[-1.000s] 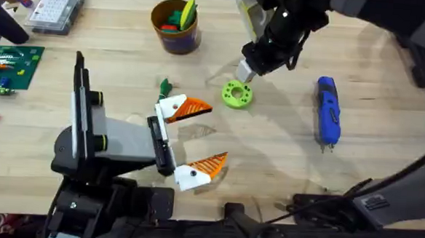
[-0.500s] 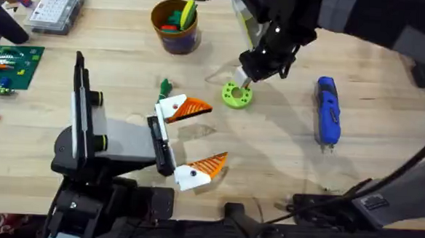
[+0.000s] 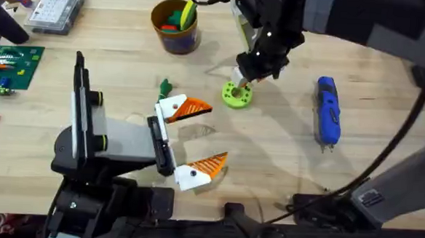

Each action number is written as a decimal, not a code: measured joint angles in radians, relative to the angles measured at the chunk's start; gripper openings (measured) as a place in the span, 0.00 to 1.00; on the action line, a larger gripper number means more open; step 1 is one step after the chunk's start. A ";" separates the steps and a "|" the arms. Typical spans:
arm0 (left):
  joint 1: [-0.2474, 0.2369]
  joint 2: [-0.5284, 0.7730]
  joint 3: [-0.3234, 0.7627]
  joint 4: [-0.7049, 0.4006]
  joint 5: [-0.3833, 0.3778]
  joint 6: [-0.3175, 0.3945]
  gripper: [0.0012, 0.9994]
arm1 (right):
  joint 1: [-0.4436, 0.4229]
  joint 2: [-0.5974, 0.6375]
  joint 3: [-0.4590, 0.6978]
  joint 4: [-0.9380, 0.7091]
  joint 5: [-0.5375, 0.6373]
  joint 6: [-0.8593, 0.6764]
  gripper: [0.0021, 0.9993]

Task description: Pick up the gripper from the table and insert it into the empty holder that is missing its gripper. Then pick up a screw, insert it into the mounting hole, and use the screwdriver to tighten it. Finally, clean up the table by picking up the vegetable and placing it into the bucket.

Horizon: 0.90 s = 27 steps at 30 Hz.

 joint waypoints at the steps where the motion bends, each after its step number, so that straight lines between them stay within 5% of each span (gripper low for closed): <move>1: 0.000 0.000 0.000 0.000 0.000 0.000 0.99 | 0.000 0.005 0.000 0.004 0.000 0.004 0.43; 27: 0.000 0.000 0.000 0.000 0.000 0.000 0.99 | 0.001 0.045 0.000 0.031 0.000 0.064 0.43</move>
